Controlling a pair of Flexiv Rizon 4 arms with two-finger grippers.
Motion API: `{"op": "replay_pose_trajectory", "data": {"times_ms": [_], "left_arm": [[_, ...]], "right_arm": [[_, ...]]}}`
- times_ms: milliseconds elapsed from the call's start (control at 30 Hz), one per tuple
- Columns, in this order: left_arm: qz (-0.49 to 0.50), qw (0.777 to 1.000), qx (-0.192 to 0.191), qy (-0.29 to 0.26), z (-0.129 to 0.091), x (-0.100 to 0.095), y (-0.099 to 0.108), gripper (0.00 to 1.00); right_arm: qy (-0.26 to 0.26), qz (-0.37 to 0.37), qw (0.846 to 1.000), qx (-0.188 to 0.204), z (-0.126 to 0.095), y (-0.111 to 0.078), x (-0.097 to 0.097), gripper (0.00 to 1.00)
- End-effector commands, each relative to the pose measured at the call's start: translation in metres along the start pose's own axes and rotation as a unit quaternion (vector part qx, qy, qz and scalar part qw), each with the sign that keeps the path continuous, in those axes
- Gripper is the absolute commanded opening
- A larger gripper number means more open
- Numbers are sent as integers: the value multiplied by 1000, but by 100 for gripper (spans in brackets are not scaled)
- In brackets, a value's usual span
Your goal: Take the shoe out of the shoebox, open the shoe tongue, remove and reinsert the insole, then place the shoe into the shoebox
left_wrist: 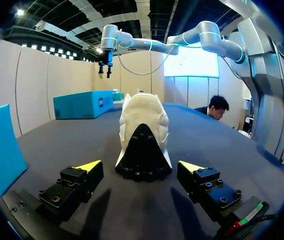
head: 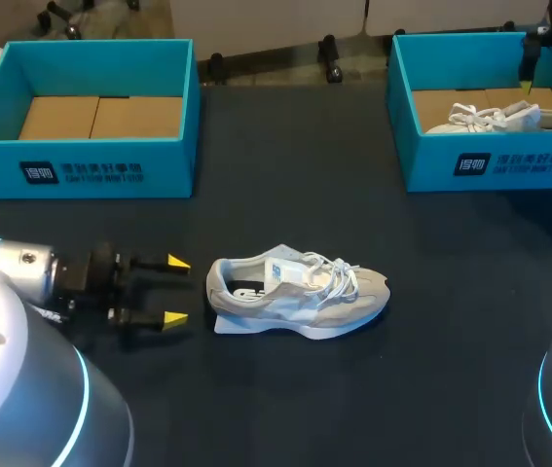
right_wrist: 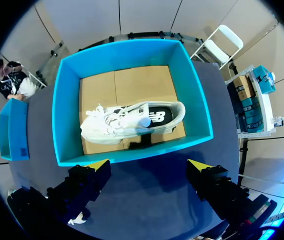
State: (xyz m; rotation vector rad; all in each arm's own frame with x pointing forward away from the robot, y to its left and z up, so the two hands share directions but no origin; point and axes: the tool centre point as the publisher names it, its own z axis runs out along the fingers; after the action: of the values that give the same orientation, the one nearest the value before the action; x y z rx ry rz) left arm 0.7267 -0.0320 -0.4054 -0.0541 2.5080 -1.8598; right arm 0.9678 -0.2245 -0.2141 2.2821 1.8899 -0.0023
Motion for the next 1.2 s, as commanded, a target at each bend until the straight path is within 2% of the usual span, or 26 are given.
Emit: {"op": "replay_pose_trajectory", "data": {"times_ms": [33, 833, 1200], "left_arm": [[0, 1000, 1, -4, 12, 0, 0, 100], [5, 1000, 11, 9, 55, 5, -18, 100], [9, 1000, 8, 13, 75, 5, -16, 100]], "right_arm": [[0, 0, 1000, -1, 0, -1, 0, 100], [0, 0, 1000, -1, 0, -1, 0, 100], [0, 0, 1000, -1, 0, -1, 0, 100]]}}
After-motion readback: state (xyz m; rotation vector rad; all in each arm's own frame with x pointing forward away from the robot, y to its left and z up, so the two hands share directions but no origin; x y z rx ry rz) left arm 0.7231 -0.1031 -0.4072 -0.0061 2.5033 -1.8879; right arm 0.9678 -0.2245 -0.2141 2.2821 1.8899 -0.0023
